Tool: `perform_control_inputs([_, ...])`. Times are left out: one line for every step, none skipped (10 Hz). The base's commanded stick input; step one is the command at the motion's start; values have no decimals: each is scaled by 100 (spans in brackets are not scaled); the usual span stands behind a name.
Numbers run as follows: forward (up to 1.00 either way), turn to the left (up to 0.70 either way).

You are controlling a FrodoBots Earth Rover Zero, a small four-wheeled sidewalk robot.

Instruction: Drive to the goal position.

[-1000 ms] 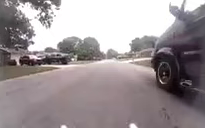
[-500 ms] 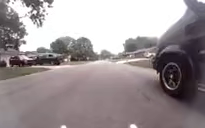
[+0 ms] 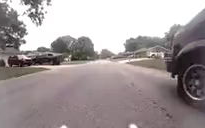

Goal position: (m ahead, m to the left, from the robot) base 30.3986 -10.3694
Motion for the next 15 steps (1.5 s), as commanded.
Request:
perform_control_inputs([100, -1])
perform_control_inputs([100, -1])
perform_control_inputs([100, 0])
perform_control_inputs([100, -1])
perform_control_inputs([100, -1])
perform_control_inputs([100, -2])
perform_control_inputs([100, -3])
perform_control_inputs([100, -14])
perform_control_inputs([100, -33])
perform_control_inputs([100, -40])
perform_control_inputs([100, -37])
perform_control_inputs([100, -25])
perform_control_inputs([100, -9])
perform_control_inputs([100, 0])
perform_control_inputs([100, 0])
